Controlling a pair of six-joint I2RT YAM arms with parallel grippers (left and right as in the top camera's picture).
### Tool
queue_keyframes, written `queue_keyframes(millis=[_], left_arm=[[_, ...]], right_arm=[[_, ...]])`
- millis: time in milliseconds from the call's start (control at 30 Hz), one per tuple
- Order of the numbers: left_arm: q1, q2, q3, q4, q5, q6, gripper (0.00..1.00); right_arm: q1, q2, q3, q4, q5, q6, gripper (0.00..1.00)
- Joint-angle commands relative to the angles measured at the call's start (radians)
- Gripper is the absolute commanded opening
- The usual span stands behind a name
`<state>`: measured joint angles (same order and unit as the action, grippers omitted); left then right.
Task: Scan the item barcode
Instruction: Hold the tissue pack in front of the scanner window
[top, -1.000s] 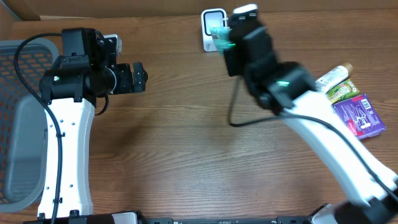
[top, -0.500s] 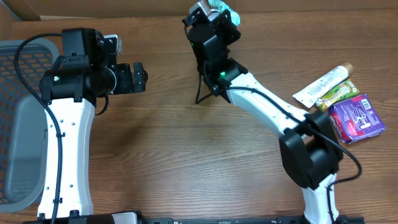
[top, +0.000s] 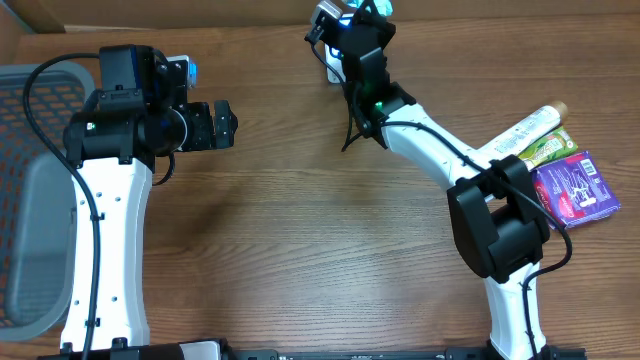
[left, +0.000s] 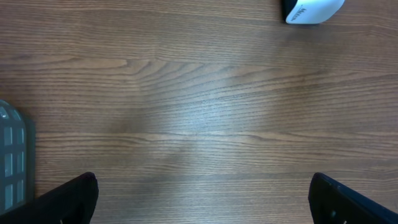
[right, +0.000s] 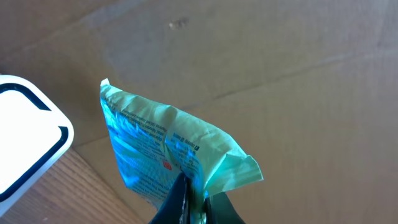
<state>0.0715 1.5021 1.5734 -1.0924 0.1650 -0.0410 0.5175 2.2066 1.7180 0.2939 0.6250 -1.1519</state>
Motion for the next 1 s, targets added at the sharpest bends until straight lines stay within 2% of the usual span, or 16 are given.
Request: queue_keyframes(millis=[0,833,967], left_arm=[[-0.006,0.003,0.018,0.0,0.008,0.023,1.0],[-0.006,0.003,0.018,0.0,0.008,0.023,1.0],[-0.006,0.003,0.018,0.0,0.008,0.023,0.99]], right_arm=[[-0.004,0.015,0.021,0.011,-0.069,-0.066,0.04],[-0.046,0.043,0.02,0.043,-0.204,-0.088,0.04],[-0.06,0.063,0.02,0.062,-0.2,-0.157,0.04]])
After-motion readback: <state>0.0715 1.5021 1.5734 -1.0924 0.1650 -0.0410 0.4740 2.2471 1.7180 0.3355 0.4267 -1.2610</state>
